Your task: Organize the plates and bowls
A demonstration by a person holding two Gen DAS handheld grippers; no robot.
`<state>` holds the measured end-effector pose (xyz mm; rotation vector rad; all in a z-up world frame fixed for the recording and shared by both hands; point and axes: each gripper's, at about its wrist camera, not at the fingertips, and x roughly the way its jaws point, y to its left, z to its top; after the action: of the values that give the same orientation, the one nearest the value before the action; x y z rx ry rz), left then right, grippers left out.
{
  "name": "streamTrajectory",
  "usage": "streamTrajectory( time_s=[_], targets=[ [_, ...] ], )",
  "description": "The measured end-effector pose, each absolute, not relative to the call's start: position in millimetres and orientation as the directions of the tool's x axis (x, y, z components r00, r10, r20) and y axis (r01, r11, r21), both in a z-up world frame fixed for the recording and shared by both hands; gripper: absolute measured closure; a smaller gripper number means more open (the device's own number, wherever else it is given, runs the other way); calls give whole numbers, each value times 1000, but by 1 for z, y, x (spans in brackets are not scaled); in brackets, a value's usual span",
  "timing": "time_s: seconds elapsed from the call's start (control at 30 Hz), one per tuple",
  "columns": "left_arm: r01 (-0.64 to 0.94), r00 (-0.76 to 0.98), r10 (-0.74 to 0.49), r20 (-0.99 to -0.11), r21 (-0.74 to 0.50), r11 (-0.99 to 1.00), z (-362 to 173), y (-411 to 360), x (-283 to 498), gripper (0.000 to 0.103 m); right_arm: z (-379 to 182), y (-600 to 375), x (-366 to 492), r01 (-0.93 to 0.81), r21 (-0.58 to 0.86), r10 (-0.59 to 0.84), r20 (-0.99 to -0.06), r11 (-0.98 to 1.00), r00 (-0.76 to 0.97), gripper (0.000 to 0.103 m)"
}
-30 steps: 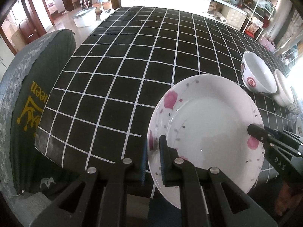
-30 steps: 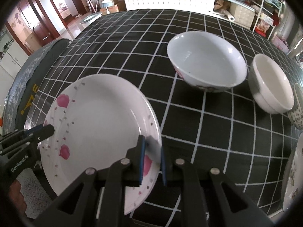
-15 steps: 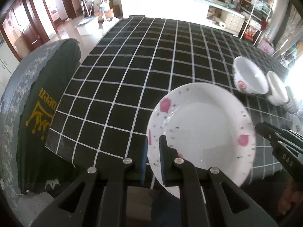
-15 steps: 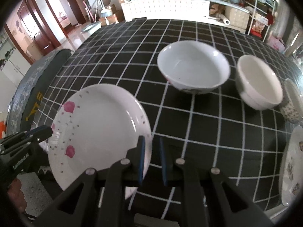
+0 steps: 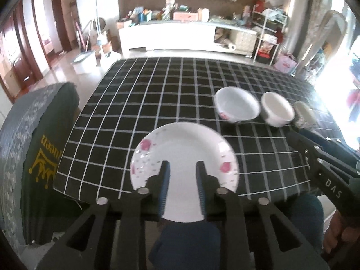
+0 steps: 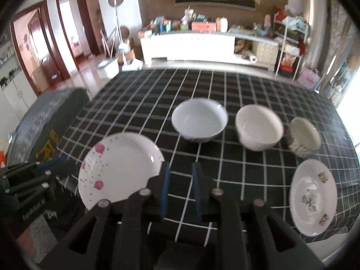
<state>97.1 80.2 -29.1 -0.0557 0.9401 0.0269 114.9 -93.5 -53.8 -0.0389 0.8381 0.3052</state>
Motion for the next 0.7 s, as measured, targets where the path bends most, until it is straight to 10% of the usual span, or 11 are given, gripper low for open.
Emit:
streamTrajectory(
  time_s=[0.2, 0.7],
  targets=[
    [6, 627, -32, -778, -36, 999, -13, 53, 86, 72, -32, -113, 91, -208, 10, 160, -672, 978, 723, 36],
    [141, 639, -99, -763, -11, 990, -2, -29, 91, 57, -29, -173, 71, -131, -46, 64, -686, 990, 725, 33]
  ],
)
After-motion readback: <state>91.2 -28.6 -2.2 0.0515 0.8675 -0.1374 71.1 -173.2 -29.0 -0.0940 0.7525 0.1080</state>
